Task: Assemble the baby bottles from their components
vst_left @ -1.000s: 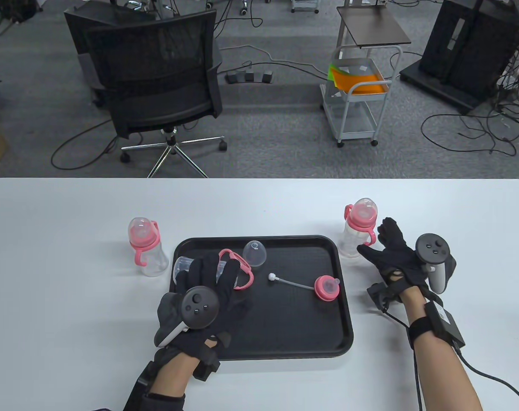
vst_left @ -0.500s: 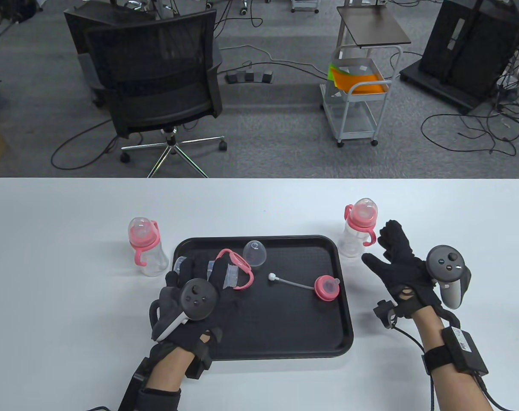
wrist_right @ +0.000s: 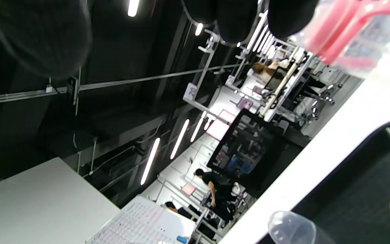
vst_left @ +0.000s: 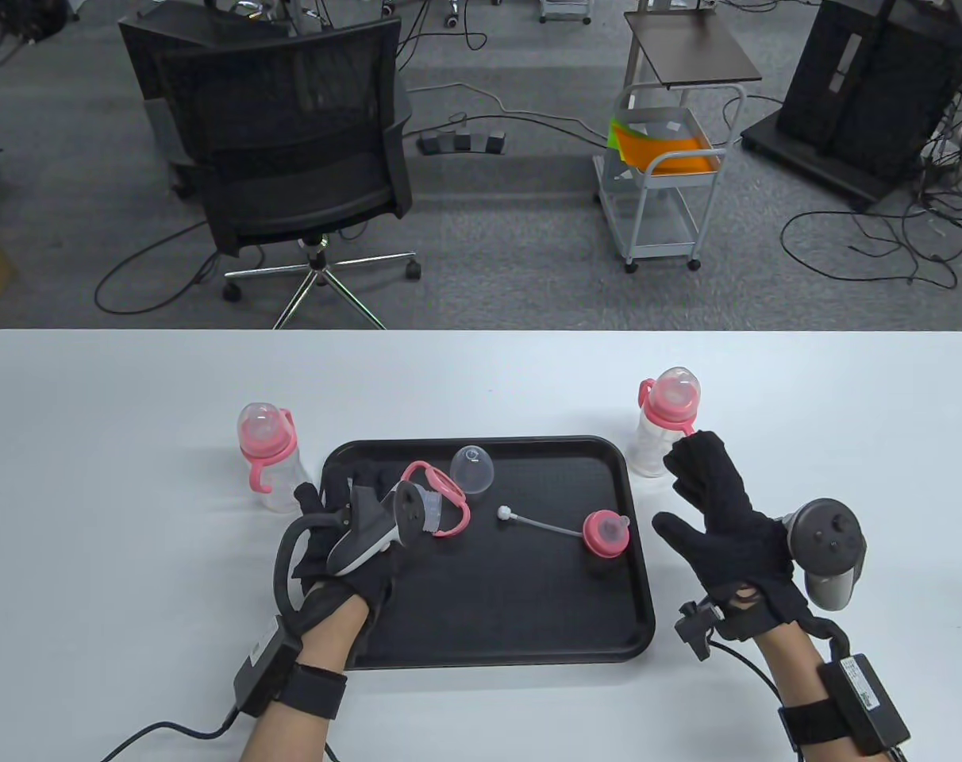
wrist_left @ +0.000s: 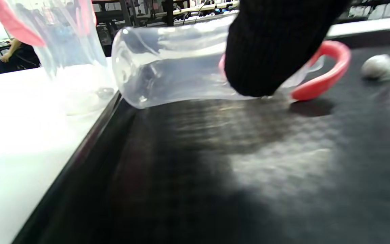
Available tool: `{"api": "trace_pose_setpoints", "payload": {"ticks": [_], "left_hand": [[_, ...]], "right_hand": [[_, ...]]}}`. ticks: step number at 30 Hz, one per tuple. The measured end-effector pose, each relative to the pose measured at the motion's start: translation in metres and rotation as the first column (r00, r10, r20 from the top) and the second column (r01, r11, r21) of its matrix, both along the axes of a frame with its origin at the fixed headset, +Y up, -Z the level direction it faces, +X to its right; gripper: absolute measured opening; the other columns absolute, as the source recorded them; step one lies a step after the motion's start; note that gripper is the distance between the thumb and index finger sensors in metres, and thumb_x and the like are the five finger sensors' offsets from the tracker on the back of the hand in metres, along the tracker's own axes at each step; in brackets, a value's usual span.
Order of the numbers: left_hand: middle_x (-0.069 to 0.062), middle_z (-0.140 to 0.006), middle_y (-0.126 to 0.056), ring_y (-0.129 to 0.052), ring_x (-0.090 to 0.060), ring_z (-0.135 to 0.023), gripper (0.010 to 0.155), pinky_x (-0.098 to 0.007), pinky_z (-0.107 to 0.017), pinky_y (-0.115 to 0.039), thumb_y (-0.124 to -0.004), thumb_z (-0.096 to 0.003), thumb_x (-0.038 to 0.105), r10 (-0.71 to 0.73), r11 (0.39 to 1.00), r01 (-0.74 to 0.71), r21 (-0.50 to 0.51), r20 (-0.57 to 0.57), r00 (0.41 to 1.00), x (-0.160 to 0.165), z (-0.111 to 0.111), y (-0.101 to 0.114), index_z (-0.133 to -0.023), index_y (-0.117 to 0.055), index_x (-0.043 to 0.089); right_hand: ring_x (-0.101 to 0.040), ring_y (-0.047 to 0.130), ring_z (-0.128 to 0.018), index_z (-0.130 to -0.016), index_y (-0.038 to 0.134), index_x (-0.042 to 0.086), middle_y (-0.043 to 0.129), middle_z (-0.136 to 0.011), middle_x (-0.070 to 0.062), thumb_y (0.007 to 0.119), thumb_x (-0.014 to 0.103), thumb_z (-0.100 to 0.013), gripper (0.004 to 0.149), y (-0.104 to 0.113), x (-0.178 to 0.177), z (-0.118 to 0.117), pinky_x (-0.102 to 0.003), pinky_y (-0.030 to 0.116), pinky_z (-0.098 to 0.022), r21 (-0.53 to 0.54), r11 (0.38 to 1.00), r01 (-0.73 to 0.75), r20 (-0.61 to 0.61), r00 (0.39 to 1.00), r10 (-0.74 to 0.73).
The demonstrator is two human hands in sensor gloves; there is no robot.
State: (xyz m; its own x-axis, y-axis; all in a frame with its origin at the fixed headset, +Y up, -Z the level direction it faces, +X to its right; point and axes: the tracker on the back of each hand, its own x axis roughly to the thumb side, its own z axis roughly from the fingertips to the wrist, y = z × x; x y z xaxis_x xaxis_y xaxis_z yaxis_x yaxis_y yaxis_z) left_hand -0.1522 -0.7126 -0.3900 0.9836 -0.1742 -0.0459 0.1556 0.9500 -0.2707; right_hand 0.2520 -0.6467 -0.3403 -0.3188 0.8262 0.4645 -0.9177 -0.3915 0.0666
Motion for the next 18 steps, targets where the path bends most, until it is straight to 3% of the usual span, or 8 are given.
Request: {"api": "trace_pose_setpoints", "payload": {"ticks": [10, 18], "left_hand": [[0.008, -0.124, -0.029, -0.018, -0.038, -0.116, 0.107, -0.068, -0.081, -0.020, -0.101, -0.0446, 0.050, -0.072, 0.996, 0.070, -0.047, -0.030, 0.997, 0.005, -0.020, -0.014, -0.114, -0.020, 0.035], [0.008, -0.122, -0.034, -0.026, -0.039, -0.115, 0.105, -0.068, -0.080, -0.023, -0.101, -0.0439, 0.049, -0.171, 0.985, 0.171, -0.010, -0.039, 0.984, 0.011, -0.016, -0.017, -0.113, -0.023, 0.035]], "right_hand": [[-0.046, 0.055, -0.103, -0.110, 0.023, 0.018, 0.037, -0.111, -0.017, 0.085, 0.056, -0.040, 0.101, -0.013, -0.011, 0.001, -0.067, 0.056, -0.073, -0.038, 0.999, -0.032, -0.054, 0.998, 0.030], [-0.046, 0.056, -0.102, -0.110, 0.023, 0.017, 0.039, -0.111, -0.017, 0.085, 0.056, -0.039, 0.101, -0.015, -0.015, 0.004, -0.067, 0.056, -0.073, -0.033, 0.997, -0.065, -0.070, 0.996, 0.063]]}}
